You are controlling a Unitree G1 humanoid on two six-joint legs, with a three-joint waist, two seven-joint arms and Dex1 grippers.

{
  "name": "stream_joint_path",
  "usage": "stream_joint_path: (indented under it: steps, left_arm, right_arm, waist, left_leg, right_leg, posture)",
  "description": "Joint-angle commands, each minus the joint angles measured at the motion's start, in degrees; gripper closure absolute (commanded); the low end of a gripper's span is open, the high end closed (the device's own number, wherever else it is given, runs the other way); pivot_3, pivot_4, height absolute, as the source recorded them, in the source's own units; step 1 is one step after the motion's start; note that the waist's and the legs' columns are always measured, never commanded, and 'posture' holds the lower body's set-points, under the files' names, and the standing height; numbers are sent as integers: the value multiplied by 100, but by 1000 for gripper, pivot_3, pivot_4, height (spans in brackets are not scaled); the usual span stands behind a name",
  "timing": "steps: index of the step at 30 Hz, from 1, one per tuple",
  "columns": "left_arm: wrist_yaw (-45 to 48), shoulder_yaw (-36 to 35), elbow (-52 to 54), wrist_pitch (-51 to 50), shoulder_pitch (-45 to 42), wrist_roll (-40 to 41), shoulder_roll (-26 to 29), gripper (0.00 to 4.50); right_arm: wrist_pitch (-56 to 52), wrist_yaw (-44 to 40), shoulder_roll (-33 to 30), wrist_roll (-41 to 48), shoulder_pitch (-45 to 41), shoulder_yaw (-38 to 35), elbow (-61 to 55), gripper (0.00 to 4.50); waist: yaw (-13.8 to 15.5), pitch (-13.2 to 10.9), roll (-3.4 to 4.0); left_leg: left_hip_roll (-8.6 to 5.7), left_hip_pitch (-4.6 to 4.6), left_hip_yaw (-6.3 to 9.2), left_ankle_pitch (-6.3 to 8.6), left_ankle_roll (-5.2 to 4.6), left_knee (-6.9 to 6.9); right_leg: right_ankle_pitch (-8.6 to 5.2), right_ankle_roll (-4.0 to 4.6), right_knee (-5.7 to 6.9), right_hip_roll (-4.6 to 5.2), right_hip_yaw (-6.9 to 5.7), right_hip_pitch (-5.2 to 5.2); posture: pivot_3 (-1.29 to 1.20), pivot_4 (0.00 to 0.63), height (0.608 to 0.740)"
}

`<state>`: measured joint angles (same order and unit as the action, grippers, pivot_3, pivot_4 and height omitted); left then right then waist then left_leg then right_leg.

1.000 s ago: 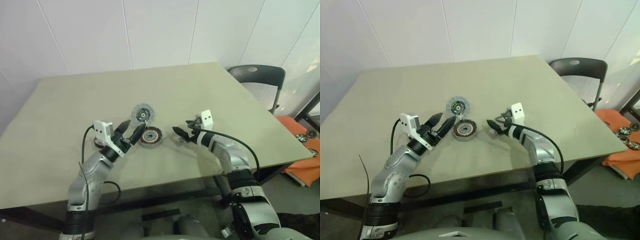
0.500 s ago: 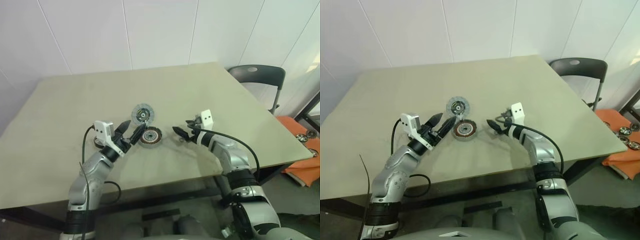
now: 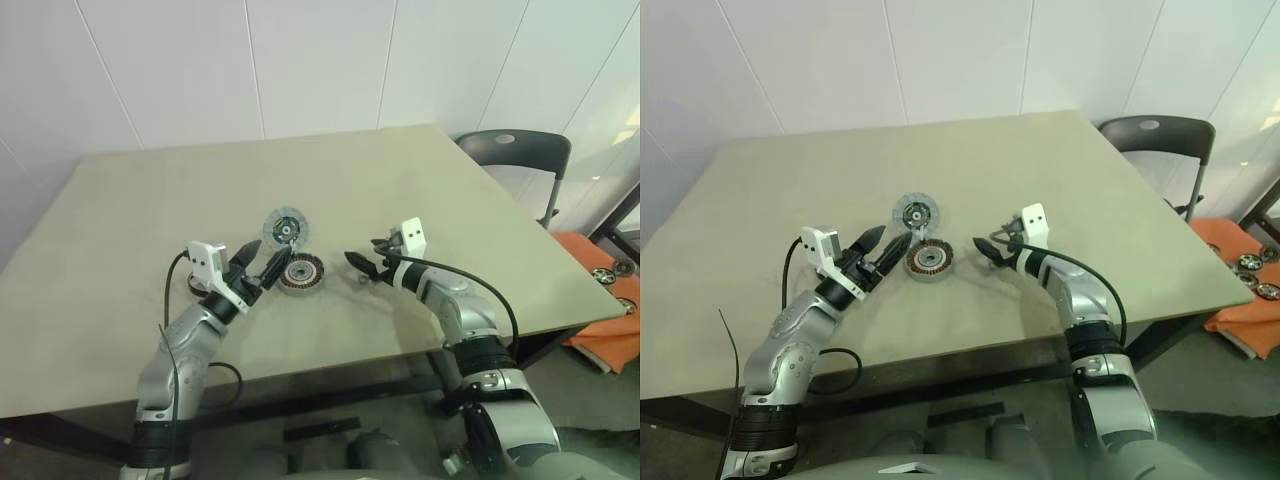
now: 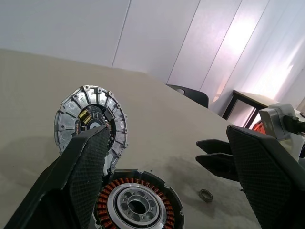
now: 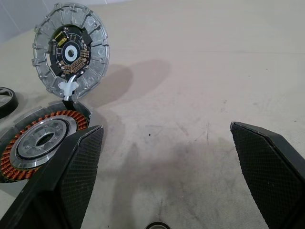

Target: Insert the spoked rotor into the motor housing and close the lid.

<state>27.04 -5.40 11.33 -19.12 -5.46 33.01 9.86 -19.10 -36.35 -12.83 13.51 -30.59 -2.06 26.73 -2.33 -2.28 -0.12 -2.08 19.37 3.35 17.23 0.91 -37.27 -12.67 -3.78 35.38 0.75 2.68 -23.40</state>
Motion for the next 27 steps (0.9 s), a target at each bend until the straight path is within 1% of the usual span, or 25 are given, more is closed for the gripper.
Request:
stream_joint_path:
  steps: [1,27]
  left_arm:
    - [-13,-68,54,134,-166,-29,-5,316]
    - [67,-14,-7,100,-206,-18,42,316]
  right_arm:
    - [128,-30,-6,5,-202,3,-43,61]
    - [149,-31,-26,-67,-87,9,-91,61]
  waist:
    - [0,0,0]
    - [-1,0,0]
  left_leg:
    - [0,0,0,0,0,0]
    - [0,0,0,0,0,0]
  right_leg:
    - [0,0,0,0,0,0]
    - [0,0,1,0,0,0]
  posture:
    - [0,0,740]
    - [0,0,740]
